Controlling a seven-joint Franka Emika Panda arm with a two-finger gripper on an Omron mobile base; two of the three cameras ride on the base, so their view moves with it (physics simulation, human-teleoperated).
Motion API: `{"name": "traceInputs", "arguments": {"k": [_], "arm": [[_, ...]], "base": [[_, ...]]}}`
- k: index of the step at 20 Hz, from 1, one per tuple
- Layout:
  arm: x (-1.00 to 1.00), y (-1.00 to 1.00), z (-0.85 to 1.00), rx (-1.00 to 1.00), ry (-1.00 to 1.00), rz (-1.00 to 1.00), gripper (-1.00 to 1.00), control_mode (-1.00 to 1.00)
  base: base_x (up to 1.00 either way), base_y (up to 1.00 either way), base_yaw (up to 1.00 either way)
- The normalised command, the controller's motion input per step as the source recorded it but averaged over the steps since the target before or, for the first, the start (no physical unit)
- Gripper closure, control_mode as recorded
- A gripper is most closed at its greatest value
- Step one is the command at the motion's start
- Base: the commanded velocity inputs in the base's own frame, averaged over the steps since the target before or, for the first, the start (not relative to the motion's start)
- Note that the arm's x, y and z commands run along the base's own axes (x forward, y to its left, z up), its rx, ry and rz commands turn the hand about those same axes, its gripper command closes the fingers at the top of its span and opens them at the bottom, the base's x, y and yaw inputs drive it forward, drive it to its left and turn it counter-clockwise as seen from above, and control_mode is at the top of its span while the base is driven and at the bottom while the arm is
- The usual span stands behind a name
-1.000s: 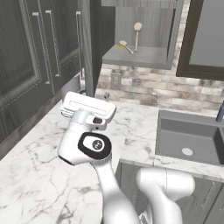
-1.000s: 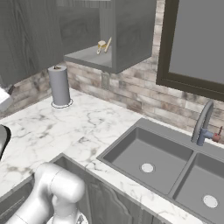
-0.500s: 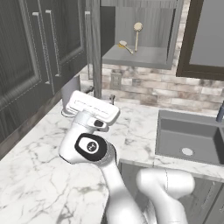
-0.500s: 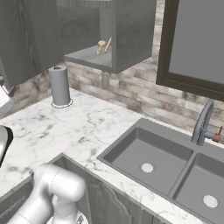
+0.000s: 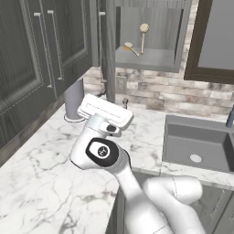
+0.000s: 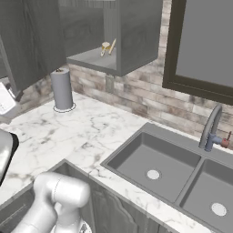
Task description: Pick up the dish brush and dish brush from the sink, and place them back in the cabinet, and close the cabinet door.
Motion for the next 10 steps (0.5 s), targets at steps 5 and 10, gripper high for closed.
{"name": "traceInputs", "arguments": {"k": [5,10], "arm": [[0.13,-0.55,0.00,0.00,0.00,0.00,-1.00,-1.00],[0.12,-0.54,0.00,0.00,0.00,0.00,-1.00,-1.00]], "base": [[0.00,0.00,0.00],[0.00,0.00,0.00]]}}
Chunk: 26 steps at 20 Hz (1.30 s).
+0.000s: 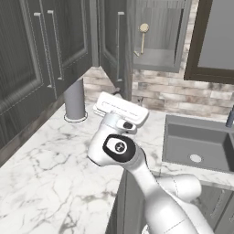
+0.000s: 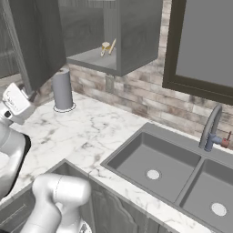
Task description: Pick up the dish brush and dish brush from the sink, and place them back in the cabinet, and close the cabinet door.
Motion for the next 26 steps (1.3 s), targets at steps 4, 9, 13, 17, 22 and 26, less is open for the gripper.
{"name": "traceInputs", "arguments": {"k": [4,9,13,17,22,26], "arm": [[0.12,-0.52,-0.01,0.00,0.00,0.00,-1.00,-1.00],[0.11,-0.45,-0.03,0.00,0.00,0.00,-1.00,-1.00],[0.14,-0.34,-0.09,0.00,0.00,-0.01,-1.00,-1.00],[0.19,-0.26,-0.11,0.00,0.00,-0.03,-1.00,-1.00],[0.35,-0.19,-0.05,0.00,0.00,-0.05,-1.00,-1.00],[0.48,-0.18,0.00,0.00,0.00,-0.04,-1.00,-1.00]], "base": [[0.00,0.00,0.00],[0.00,0.00,0.00],[0.00,0.00,0.00],[0.00,0.00,0.00],[0.00,0.00,0.00],[0.00,0.00,0.00]]}}
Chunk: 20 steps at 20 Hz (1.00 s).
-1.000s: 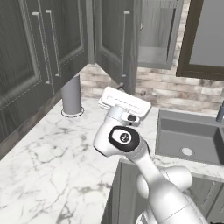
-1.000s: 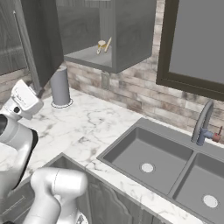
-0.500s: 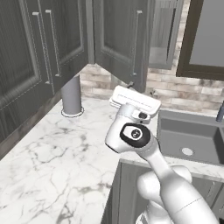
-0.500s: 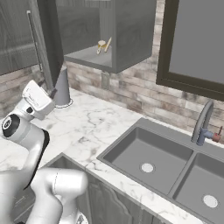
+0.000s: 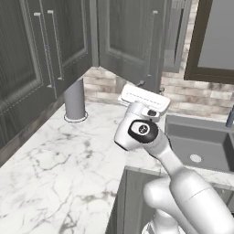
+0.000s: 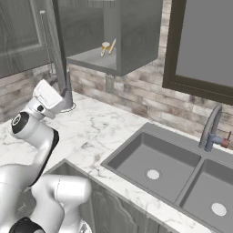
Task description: Pick up the dish brush and dish brush from the sink, and place them back in the cabinet, and close the cabinet door.
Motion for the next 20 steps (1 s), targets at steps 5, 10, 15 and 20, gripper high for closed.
{"name": "traceInputs", "arguments": {"k": [5,10,15,20], "arm": [[0.50,-0.18,0.00,0.00,0.00,-0.04,-1.00,-1.00],[0.47,-0.20,-0.02,0.00,0.00,-0.04,-1.00,-1.00],[0.48,-0.19,-0.03,0.00,0.00,-0.06,-1.00,-1.00],[0.60,-0.15,-0.01,0.00,0.00,-0.02,-1.00,-1.00]], "base": [[0.00,0.00,0.00],[0.00,0.00,0.00],[0.00,0.00,0.00],[0.00,0.00,0.00]]}}
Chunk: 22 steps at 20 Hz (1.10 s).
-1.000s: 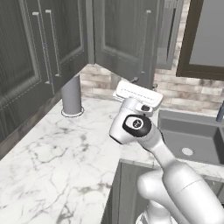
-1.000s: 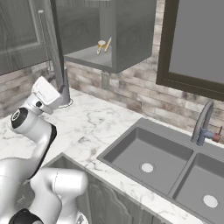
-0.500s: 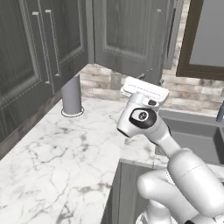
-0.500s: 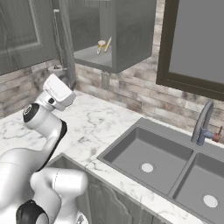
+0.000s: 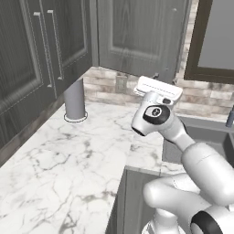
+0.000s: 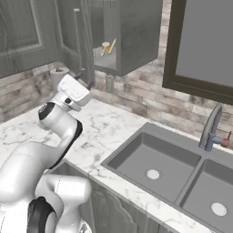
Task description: Pick up the dish brush and dish brush from the sink, and place them back in the cabinet, and close the cabinet door.
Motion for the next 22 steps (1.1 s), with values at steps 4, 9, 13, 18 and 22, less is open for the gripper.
{"name": "traceInputs", "arguments": {"k": [4,9,13,18,22], "arm": [[0.73,-0.11,-0.06,0.00,0.00,0.00,-1.00,-1.00],[0.75,-0.12,-0.03,0.00,0.02,0.00,-1.00,-1.00],[0.71,-0.14,0.00,0.02,0.07,0.00,-1.00,-1.00],[0.61,-0.15,0.00,0.03,0.09,0.00,-1.00,-1.00],[0.46,-0.16,-0.01,0.02,0.07,0.02,-1.00,-1.00]], "base": [[0.00,0.00,0.00],[0.00,0.00,0.00],[0.00,0.00,0.00],[0.00,0.00,0.00],[0.00,0.00,0.00]]}}
